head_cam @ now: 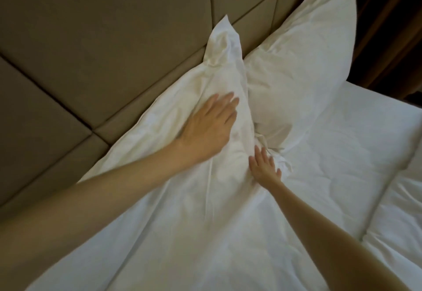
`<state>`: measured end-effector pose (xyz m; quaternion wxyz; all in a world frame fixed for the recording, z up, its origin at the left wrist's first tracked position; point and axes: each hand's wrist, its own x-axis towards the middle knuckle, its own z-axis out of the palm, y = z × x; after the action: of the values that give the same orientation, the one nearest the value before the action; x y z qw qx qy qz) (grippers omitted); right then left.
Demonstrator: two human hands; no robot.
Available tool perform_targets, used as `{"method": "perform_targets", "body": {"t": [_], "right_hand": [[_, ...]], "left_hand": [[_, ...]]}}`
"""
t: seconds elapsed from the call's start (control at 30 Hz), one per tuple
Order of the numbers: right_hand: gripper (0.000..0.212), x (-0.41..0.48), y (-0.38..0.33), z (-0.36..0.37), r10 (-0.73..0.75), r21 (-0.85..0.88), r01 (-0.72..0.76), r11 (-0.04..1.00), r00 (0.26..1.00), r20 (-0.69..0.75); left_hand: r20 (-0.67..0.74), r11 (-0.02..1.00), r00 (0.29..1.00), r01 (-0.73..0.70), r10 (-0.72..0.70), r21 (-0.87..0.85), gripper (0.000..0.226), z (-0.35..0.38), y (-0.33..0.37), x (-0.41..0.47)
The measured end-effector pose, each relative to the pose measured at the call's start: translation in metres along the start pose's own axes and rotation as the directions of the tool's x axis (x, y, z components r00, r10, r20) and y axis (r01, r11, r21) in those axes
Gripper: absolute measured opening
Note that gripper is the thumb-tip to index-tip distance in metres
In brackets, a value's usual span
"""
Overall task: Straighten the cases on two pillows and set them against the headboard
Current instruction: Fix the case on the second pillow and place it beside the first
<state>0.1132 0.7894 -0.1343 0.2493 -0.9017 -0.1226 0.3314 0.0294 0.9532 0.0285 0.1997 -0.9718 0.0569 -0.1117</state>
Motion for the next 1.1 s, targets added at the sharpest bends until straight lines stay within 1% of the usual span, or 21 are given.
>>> {"method": "perform_targets", "body": {"t": [0.07,0.13,0.17,0.23,0.27,0.33,0.37,0.47,0.53,0.6,0.67,0.73,0.77,0.83,0.87,0.97,1.03,1.1], "right_hand": [[0.06,-0.001,0.008,-0.012,0.038,0.02,-0.039,0.999,0.999,0.034],[0.058,-0.009,0.007,-0.021,0.067,0.035,-0.069,0.997,0.995,0.073],[0.057,-0.013,0.004,-0.024,0.073,0.023,-0.075,0.997,0.995,0.067],[0.062,-0.027,-0.007,-0.028,0.088,0.088,-0.086,0.992,0.996,-0.023],[0.065,-0.035,-0.014,-0.028,0.081,0.138,-0.068,0.988,0.993,-0.085],[0.066,-0.051,-0.033,-0.027,-0.002,0.192,0.039,0.981,0.983,-0.184],[0.065,-0.059,-0.041,-0.025,-0.057,0.2,0.098,0.975,0.978,-0.203],[0.062,-0.086,-0.068,-0.013,-0.19,0.153,0.221,0.963,0.962,-0.197],[0.058,-0.108,-0.081,-0.002,-0.272,0.12,0.297,0.947,0.944,-0.189],[0.057,-0.127,-0.089,0.011,-0.317,0.093,0.337,0.937,0.932,-0.177],[0.057,-0.144,-0.091,0.026,-0.33,0.087,0.344,0.935,0.932,-0.148],[0.057,-0.164,-0.092,0.048,-0.372,0.103,0.379,0.92,0.925,-0.077],[0.056,-0.174,-0.091,0.061,-0.415,0.086,0.415,0.906,0.91,-0.019],[0.058,-0.191,-0.083,0.089,-0.477,-0.01,0.481,0.877,0.872,0.112],[0.062,-0.199,-0.075,0.102,-0.466,-0.075,0.484,0.872,0.866,0.181],[0.076,-0.217,-0.039,0.132,-0.309,-0.256,0.415,0.873,0.877,0.367],[0.077,-0.23,-0.013,0.146,-0.166,-0.344,0.375,0.861,0.846,0.507],[0.074,-0.24,0.007,0.151,-0.014,-0.396,0.311,0.864,0.801,0.599]], "left_hand": [[0.097,0.998,0.994,0.056,-0.059,0.034,0.056,0.005,0.019,-0.032],[0.153,0.992,0.982,0.102,-0.112,0.071,0.064,0.009,0.028,-0.057],[0.169,0.99,0.977,0.118,-0.13,0.077,0.067,0.01,0.028,-0.066],[0.192,0.988,0.972,0.121,-0.138,0.101,0.07,0.01,0.021,-0.086],[0.199,0.987,0.971,0.115,-0.136,0.114,0.07,0.009,0.015,-0.096],[0.23,0.984,0.963,0.112,-0.142,0.14,0.069,0.003,0.006,-0.119],[0.236,0.982,0.959,0.127,-0.158,0.139,0.069,0.0,0.002,-0.131],[0.232,0.965,0.946,0.182,-0.224,0.189,0.069,-0.013,-0.015,-0.17],[0.256,0.952,0.93,0.206,-0.263,0.228,0.071,-0.026,-0.026,-0.196],[0.275,0.937,0.913,0.229,-0.3,0.264,0.074,-0.039,-0.031,-0.215],[0.27,0.922,0.909,0.227,-0.316,0.314,0.072,-0.051,-0.028,-0.232],[0.247,0.913,0.908,0.253,-0.338,0.321,0.069,-0.061,-0.021,-0.252],[0.234,0.914,0.908,0.271,-0.347,0.303,0.069,-0.064,-0.015,-0.265],[0.23,0.914,0.903,0.297,-0.363,0.278,0.073,-0.067,-0.004,-0.29],[0.243,0.908,0.89,0.319,-0.386,0.273,0.077,-0.068,0.001,-0.303],[0.256,0.876,0.846,0.405,-0.468,0.262,0.084,-0.069,0.016,-0.341],[0.248,0.838,0.804,0.488,-0.54,0.245,0.088,-0.075,0.024,-0.366],[0.239,0.774,0.739,0.571,-0.629,0.272,0.094,-0.08,0.027,-0.386]]}}
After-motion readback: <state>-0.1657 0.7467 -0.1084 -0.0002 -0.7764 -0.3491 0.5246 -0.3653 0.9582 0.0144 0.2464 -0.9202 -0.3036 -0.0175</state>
